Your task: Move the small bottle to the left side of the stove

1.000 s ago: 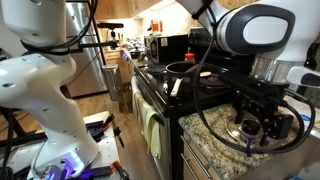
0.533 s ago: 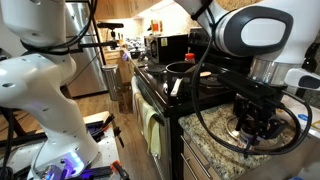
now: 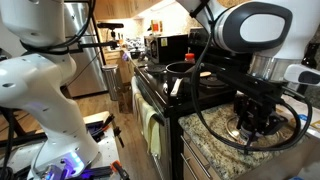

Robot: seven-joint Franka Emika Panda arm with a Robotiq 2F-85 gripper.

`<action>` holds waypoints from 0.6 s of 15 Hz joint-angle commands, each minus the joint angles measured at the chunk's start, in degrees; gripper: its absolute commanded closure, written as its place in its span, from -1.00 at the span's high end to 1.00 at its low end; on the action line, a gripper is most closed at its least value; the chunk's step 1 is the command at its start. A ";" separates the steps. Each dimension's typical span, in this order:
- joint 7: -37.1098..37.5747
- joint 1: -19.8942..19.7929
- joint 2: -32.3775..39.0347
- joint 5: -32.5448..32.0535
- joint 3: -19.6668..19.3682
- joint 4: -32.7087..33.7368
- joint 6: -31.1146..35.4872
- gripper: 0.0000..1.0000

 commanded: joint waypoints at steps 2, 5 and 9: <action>-0.03 1.66 -10.44 -2.46 -0.08 -5.25 0.41 -0.51; 0.82 4.28 -17.68 -6.71 0.28 -6.74 -1.07 -0.51; 1.56 8.49 -23.92 -13.44 2.57 -5.60 -6.28 -0.51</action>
